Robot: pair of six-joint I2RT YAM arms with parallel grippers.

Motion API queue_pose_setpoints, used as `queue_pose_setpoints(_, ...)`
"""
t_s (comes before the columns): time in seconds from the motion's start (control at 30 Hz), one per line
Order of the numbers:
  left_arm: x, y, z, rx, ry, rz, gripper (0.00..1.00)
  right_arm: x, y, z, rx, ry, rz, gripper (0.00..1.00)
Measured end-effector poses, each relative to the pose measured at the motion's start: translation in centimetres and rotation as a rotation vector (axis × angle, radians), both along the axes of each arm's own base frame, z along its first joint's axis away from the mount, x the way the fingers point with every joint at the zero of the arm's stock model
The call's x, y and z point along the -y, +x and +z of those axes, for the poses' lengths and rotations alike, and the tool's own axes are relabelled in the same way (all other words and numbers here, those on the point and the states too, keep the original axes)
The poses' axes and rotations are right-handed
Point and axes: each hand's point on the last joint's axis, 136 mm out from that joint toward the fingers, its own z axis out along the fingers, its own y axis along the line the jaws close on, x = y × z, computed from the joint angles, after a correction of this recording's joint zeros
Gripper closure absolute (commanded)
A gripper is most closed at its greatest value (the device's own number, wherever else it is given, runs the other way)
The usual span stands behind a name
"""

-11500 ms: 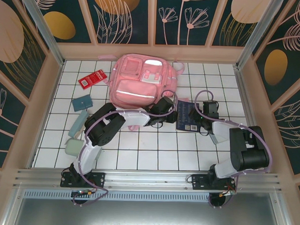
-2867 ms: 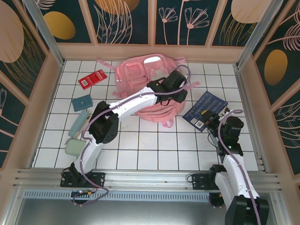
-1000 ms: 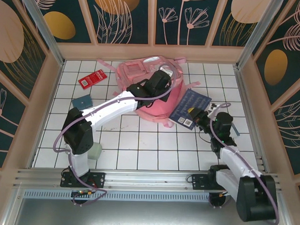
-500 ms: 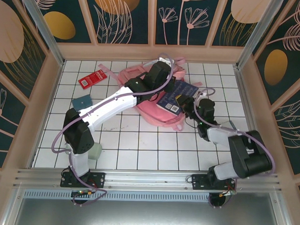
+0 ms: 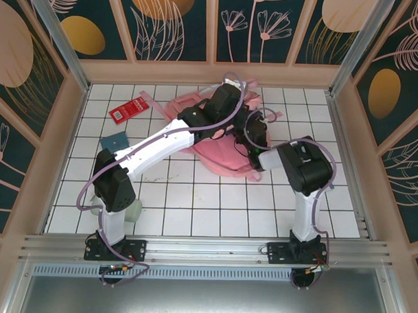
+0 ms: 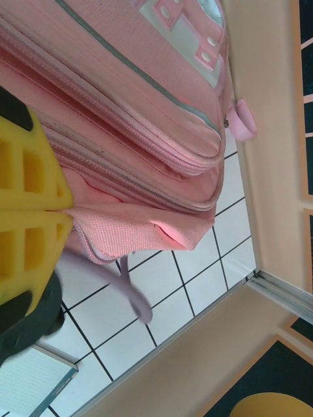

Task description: Pack the student bag

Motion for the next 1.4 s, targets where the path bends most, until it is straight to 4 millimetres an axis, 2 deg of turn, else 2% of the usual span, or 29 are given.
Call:
queue_pose_setpoints(0.03, 0.0, 0.0, 0.0, 0.000, -0.001, 0.000, 1.00, -0.5, 0.8, 0.1, 0.004, 0.006, -0.008, 0.97)
queue_pose_setpoints(0.07, 0.0, 0.0, 0.0, -0.001, -0.001, 0.000, 1.00, -1.2, 1.6, 0.3, 0.007, 0.010, -0.012, 0.74)
queue_pose_setpoints(0.13, 0.0, 0.0, 0.0, 0.000, -0.001, 0.001, 1.00, -2.4, 3.0, 0.6, 0.017, 0.014, -0.017, 0.57)
queue_pose_setpoints(0.2, 0.0, 0.2, 0.2, 0.006, -0.006, 0.004, 1.00, -3.2, 3.6, 0.7, 0.014, 0.000, -0.016, 0.35)
queue_pose_setpoints(0.33, 0.0, 0.5, 0.6, 0.021, -0.020, 0.012, 1.00, -3.7, 3.8, 0.3, -0.007, -0.048, -0.011, 0.22)
queue_pose_setpoints(0.43, 0.0, 0.4, 0.7, 0.026, -0.025, 0.012, 1.00, -3.7, 3.5, 0.5, 0.003, -0.066, 0.002, 0.20)
queue_pose_setpoints(0.53, -0.2, 0.3, 0.6, 0.026, -0.025, 0.011, 1.00, -3.2, 2.0, 0.2, -0.014, -0.104, 0.026, 0.14)
queue_pose_setpoints(0.6, -0.2, 0.2, 0.6, 0.025, -0.023, 0.009, 1.00, -2.8, 0.7, -0.4, -0.040, -0.146, 0.049, 0.10)
queue_pose_setpoints(0.73, -0.2, 0.0, 0.2, 0.020, -0.017, 0.006, 1.00, -2.0, -2.0, -1.6, -0.079, -0.221, 0.102, 0.09)
queue_pose_setpoints(1.0, -0.1, -0.7, -1.2, 0.002, 0.006, -0.003, 1.00, 0.5, -7.9, -0.6, -0.065, -0.340, 0.206, 0.05)
queue_pose_setpoints(1.17, -0.6, -1.0, -2.6, -0.012, 0.027, 0.002, 1.00, 2.5, -11.5, 1.1, -0.007, -0.417, 0.237, 0.02)
queue_pose_setpoints(1.4, -0.9, -1.4, -4.2, -0.025, 0.033, 0.001, 1.00, 6.3, -14.6, 4.6, 0.078, -0.516, 0.184, 0.01)
